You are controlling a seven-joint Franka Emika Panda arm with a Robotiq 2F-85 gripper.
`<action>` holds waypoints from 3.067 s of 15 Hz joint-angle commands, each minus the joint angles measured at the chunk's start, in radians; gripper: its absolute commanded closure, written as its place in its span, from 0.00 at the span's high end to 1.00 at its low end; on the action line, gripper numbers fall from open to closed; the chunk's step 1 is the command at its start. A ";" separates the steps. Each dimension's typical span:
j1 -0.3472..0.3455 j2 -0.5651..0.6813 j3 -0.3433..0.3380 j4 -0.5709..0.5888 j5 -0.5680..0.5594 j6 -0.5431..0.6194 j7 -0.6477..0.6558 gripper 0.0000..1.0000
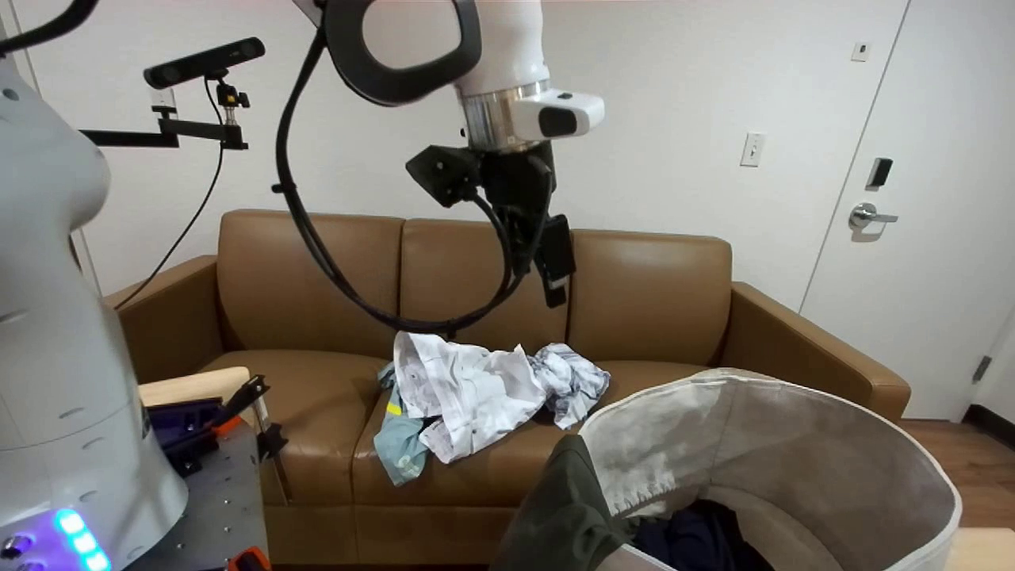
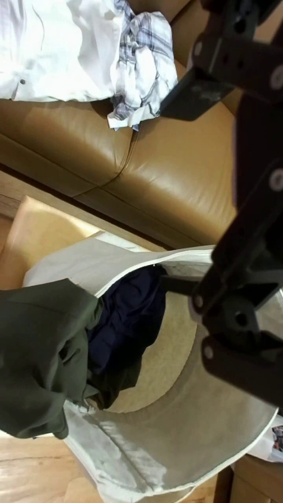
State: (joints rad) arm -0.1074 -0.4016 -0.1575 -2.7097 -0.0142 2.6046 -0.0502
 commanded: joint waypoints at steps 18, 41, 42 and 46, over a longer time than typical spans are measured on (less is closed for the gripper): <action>-0.080 0.228 -0.129 -0.072 0.042 0.328 -0.087 1.00; -0.017 0.618 -0.257 0.285 0.528 0.210 -0.464 1.00; -0.017 0.618 -0.255 0.287 0.529 0.210 -0.464 1.00; -0.113 0.803 -0.116 0.462 0.746 0.119 -0.637 1.00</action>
State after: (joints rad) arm -0.1425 0.2415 -0.3686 -2.3934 0.5800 2.8048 -0.5590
